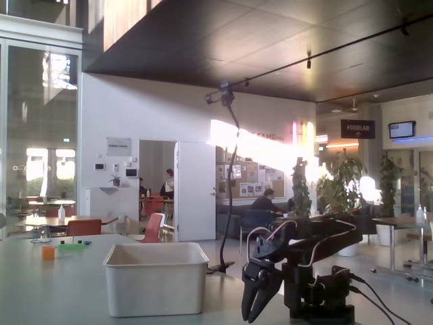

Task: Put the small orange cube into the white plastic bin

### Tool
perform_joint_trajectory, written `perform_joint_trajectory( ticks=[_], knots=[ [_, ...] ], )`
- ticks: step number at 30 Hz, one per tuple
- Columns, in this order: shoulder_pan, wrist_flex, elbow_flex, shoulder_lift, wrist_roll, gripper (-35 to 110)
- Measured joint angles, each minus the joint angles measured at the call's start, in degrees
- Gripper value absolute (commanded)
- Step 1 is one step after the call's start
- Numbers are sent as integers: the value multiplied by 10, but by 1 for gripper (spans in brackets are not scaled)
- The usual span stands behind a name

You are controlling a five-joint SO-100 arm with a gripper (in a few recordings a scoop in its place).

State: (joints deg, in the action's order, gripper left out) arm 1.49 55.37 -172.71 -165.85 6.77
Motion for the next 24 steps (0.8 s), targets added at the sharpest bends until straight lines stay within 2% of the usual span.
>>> perform_joint_trajectory(
  ticks=[24],
  knots=[
    [-7, -1, -7, -1, 2, 6]
  ],
)
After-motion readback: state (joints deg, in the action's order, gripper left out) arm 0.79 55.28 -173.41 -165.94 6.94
